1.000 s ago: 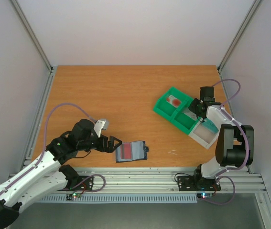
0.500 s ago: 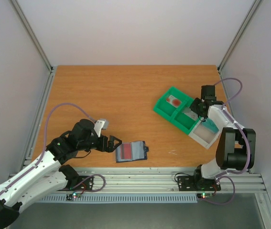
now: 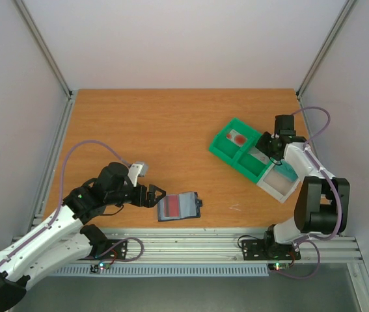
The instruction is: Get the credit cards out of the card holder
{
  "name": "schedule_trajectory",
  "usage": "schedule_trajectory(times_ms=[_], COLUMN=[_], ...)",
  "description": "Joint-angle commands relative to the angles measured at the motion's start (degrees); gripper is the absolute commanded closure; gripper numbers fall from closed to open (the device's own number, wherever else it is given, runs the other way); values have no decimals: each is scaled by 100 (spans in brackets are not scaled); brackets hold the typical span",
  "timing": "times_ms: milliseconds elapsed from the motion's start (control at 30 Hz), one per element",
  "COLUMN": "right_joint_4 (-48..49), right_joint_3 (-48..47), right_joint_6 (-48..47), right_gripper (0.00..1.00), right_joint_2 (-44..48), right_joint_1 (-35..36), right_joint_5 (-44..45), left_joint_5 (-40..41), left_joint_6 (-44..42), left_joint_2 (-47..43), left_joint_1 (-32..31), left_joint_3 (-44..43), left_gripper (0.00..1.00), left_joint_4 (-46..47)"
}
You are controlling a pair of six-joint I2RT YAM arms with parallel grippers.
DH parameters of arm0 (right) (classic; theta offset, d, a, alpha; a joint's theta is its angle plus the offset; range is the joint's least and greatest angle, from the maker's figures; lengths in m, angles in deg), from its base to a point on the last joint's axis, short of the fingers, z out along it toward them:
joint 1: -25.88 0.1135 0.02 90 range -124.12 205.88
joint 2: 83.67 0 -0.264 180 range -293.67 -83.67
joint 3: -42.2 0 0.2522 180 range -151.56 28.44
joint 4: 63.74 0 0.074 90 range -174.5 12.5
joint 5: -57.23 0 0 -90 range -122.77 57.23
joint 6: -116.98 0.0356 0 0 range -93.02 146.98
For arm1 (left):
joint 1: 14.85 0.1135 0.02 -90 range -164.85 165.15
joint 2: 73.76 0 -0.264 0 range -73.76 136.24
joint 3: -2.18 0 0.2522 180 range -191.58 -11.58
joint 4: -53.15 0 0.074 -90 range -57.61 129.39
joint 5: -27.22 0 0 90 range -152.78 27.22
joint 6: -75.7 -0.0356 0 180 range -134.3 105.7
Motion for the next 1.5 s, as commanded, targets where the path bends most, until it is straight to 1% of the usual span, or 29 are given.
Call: schedule_trajectory(times_ms=[0,267,500,633,800,900,1133,1233,1367,1467], right_joint_4=[-97,-146,-128,-234,-421,-641,-1242,-1550,-1716,-1762], right_joint_3=[-205,-348,-344,-367,-299,-288,-226,-111,146,292], right_joint_6=[56,-90,-139,-141,-60,-5,-59,-104,70,336], right_gripper=[99,99,99,98,96,92,81,77,74,72], right_joint_2=[-314,-883,-929,-802,-316,76,954,1337,1819,2093], right_joint_1=[-23,-23,-23,-23,1,57,245,453,931,1426], right_joint_5=[-157,225,336,332,67,-152,-715,-835,-1121,-1188], left_joint_5=[106,155,82,6,-90,-136,-336,-504,-544,-577], left_joint_6=[51,-14,14,27,114,225,372,478,702,955], left_joint_2=[-11,1,-52,-93,-146,-66,342,548,774,912], left_joint_1=[-3,-11,-8,-7,-8,-12,-15,-9,-7,-7], left_joint_3=[63,23,86,70,156,183,198,288,575,927], left_gripper=[1,1,1,1,1,3,11,16,21,25], left_joint_4=[211,129,334,338,333,311,358,584,1121,1672])
